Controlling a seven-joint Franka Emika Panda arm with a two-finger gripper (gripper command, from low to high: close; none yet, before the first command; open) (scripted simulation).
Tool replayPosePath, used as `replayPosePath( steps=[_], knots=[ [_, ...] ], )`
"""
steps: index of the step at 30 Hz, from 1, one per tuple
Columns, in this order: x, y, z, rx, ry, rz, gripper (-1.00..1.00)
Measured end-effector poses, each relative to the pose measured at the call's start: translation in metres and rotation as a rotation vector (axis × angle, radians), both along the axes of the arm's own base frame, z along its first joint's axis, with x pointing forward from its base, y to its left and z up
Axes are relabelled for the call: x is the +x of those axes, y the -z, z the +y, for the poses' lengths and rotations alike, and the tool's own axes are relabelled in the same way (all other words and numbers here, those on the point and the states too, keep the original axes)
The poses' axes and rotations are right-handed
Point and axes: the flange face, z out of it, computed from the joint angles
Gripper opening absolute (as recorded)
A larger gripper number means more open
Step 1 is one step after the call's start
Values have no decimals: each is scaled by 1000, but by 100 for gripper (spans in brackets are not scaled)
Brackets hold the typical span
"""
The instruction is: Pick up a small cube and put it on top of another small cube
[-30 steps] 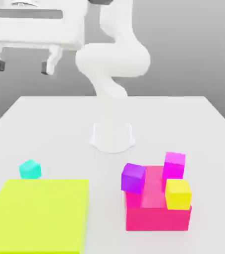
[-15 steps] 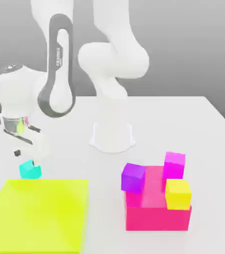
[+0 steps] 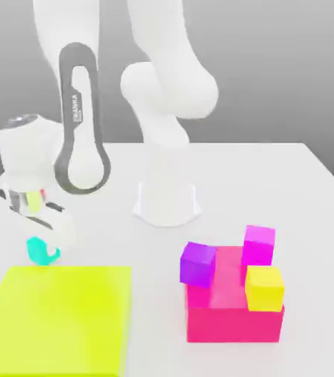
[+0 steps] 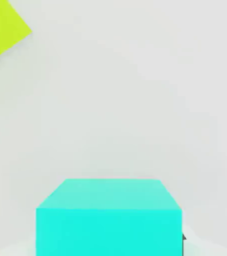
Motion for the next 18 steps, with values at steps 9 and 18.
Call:
replayPosePath(
  steps=[9, 18],
  knots=[
    [93, -72, 88, 27, -74, -19, -100],
    [149, -151, 286, 18, -201, -5, -100]
  ],
)
